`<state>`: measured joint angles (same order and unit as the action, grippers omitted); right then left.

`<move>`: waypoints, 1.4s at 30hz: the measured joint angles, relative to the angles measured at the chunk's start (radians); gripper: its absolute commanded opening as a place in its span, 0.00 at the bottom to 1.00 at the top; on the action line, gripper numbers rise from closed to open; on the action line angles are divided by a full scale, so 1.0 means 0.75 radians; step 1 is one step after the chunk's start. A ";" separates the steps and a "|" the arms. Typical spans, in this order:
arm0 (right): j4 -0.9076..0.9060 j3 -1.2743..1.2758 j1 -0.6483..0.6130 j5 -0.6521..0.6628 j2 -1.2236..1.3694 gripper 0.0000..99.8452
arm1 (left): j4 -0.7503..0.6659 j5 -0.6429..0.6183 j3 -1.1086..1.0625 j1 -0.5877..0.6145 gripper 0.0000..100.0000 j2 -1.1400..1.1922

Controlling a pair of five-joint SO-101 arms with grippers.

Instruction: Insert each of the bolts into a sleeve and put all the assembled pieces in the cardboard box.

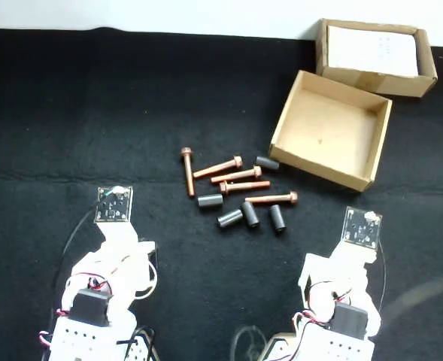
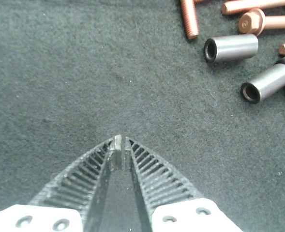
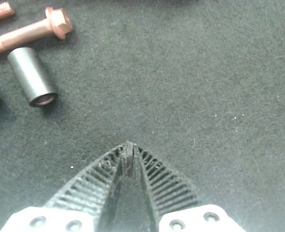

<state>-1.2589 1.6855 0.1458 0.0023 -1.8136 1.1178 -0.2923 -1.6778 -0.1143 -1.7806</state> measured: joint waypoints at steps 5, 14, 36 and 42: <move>0.000 0.000 0.000 0.000 0.000 0.01 | 0.000 0.000 0.000 -0.012 0.04 0.000; 0.000 0.000 0.000 0.000 0.000 0.01 | 0.000 0.002 0.000 -0.012 0.04 0.000; 0.184 -0.110 0.000 0.000 0.000 0.01 | 0.000 0.025 0.215 0.055 0.08 0.000; 0.168 -0.303 -0.121 0.000 0.000 0.01 | 0.000 0.307 0.360 0.274 0.20 0.000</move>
<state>-1.1331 1.4584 0.0552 0.0023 -1.8136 1.1178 -0.0621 -1.4078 0.0913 -1.7806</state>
